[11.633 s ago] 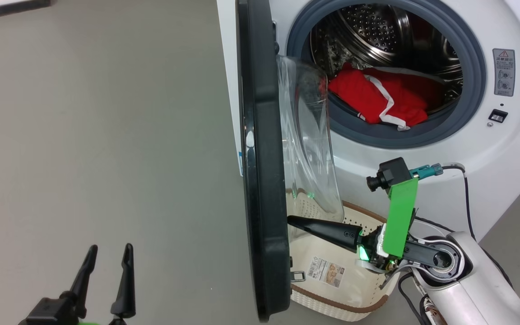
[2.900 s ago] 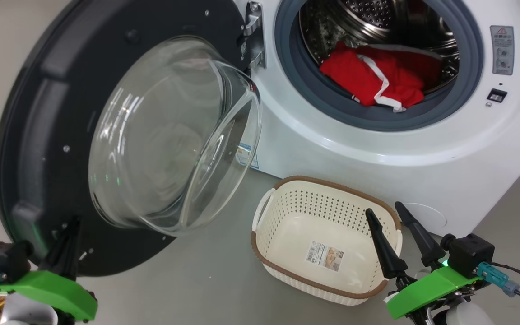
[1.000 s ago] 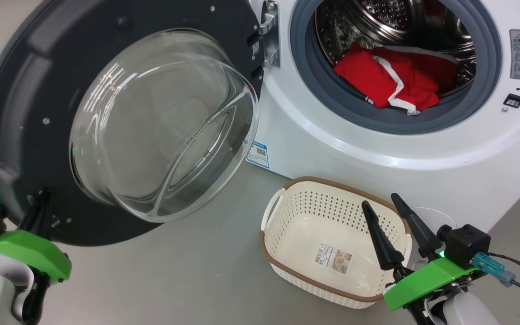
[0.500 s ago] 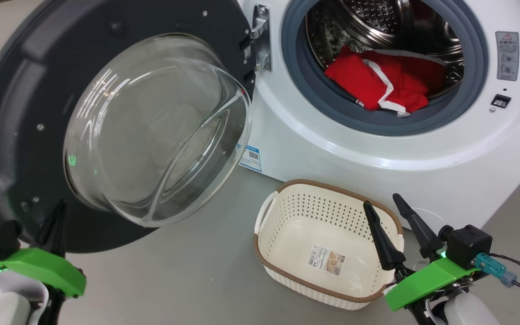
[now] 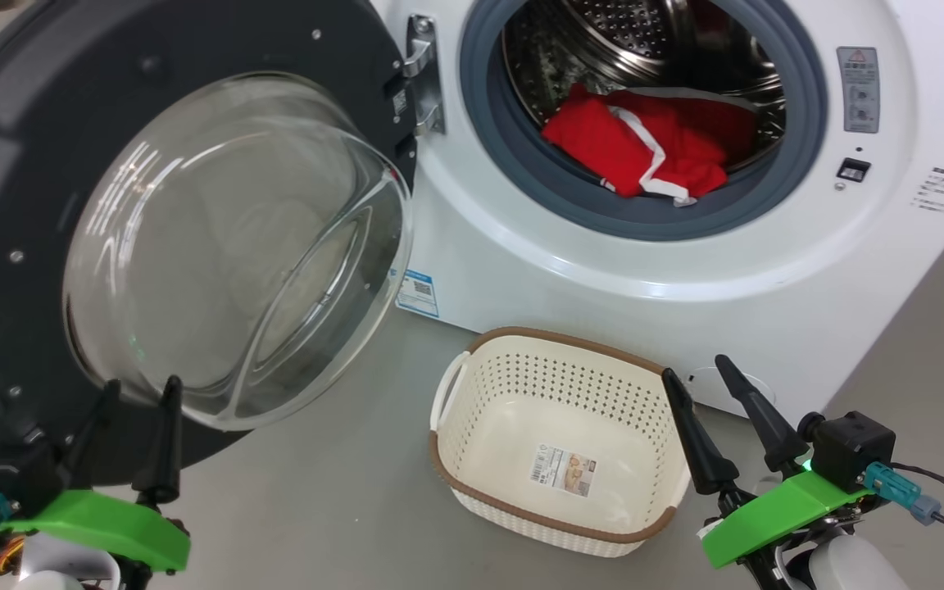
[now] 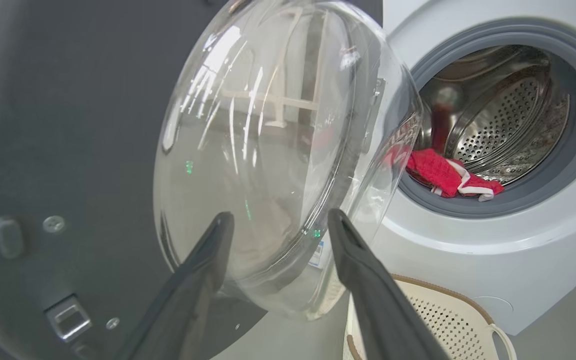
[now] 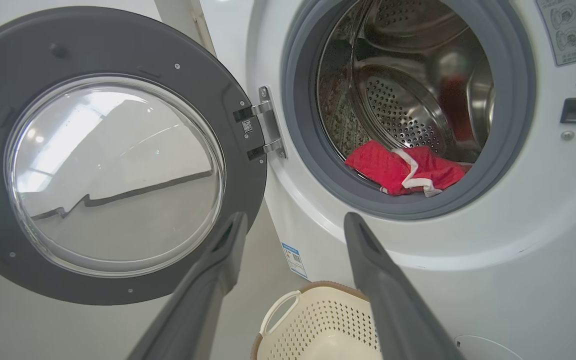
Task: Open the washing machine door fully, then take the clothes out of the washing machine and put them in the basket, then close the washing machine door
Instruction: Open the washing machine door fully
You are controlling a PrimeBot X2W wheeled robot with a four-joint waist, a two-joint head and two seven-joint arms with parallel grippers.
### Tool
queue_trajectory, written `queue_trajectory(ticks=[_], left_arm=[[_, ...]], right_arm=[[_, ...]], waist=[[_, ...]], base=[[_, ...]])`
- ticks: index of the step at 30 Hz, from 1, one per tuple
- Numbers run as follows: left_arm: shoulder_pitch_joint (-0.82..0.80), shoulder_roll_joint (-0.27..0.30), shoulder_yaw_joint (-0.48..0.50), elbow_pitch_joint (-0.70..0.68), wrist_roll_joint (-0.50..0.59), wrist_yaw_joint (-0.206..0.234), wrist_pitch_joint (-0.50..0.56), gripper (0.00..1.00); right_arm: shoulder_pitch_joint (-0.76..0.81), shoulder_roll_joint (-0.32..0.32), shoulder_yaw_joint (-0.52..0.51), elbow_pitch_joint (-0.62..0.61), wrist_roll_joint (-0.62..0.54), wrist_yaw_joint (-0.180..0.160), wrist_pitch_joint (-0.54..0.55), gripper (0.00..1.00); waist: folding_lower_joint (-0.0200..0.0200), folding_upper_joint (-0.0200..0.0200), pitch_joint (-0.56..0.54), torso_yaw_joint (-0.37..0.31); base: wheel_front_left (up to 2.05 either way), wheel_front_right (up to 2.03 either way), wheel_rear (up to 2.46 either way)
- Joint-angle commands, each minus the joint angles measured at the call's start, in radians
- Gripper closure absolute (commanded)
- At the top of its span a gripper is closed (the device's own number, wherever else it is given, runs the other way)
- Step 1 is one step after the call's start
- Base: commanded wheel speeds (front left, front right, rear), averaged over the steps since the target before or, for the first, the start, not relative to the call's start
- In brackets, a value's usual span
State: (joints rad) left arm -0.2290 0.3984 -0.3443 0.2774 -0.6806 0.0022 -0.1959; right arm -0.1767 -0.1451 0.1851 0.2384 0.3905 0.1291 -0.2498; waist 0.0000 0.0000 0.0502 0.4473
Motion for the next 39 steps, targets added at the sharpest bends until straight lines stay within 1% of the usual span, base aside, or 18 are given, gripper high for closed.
queue_trajectory(ticks=[1,2,10,12,13,17,23,26,33,39], left_arm=[[-0.01,0.036,0.041,-0.056,0.003,0.019,-0.012,0.0],[-0.01,0.036,0.041,-0.056,0.003,0.019,-0.012,0.0],[0.045,0.034,0.028,-0.197,0.02,0.074,0.005,0.0],[0.053,0.032,0.026,-0.222,0.02,0.084,0.008,0.0],[0.061,0.034,0.023,-0.239,0.025,0.092,0.01,0.0],[0.077,0.028,0.022,-0.261,0.028,0.109,0.006,0.0],[0.094,0.018,0.014,-0.271,0.034,0.122,-0.004,0.0],[0.103,0.012,0.012,-0.271,0.035,0.121,-0.013,0.0],[0.127,-0.004,0.022,-0.26,0.04,0.131,-0.039,0.0],[0.15,-0.01,0.037,-0.234,0.045,0.125,-0.054,0.0]], right_arm=[[0.0,-0.005,0.026,-0.026,0.012,0.002,-0.012,0.0],[0.0,-0.005,0.026,-0.026,0.012,0.002,-0.012,0.0],[0.001,-0.006,0.026,-0.034,0.007,0.002,-0.012,0.0],[0.001,-0.006,0.027,-0.036,0.006,0.002,-0.012,0.0],[0.0,-0.008,0.026,-0.038,0.004,0.002,-0.012,0.0],[0.001,-0.012,0.026,-0.043,0.0,0.002,-0.012,0.0],[0.002,-0.024,0.027,-0.046,-0.003,0.002,-0.012,0.0],[0.003,-0.028,0.031,-0.049,-0.004,0.002,-0.012,0.0],[-0.001,-0.039,0.041,-0.054,-0.005,0.002,-0.012,0.0],[-0.004,-0.044,0.046,-0.064,-0.009,0.002,-0.012,0.0]], waist=[[0.0,0.0,-0.004,-0.02],[0.0,0.0,-0.004,-0.02],[0.0,0.0,-0.013,-0.089],[0.0,0.0,-0.014,-0.11],[0.0,0.0,-0.015,-0.131],[0.0,0.0,-0.018,-0.175],[0.0,0.0,-0.025,-0.232],[0.0,0.0,-0.029,-0.259],[0.0,0.0,-0.034,-0.317],[0.0,0.0,-0.036,-0.368]], base=[[0.0,0.0,0.0],[0.0,0.0,0.0],[0.0,0.0,0.0],[0.0,0.0,0.0],[0.0,0.0,0.0],[0.0,0.0,0.0],[0.0,0.0,0.0],[0.0,0.0,0.0],[0.0,0.0,0.0],[0.0,0.0,0.0]])
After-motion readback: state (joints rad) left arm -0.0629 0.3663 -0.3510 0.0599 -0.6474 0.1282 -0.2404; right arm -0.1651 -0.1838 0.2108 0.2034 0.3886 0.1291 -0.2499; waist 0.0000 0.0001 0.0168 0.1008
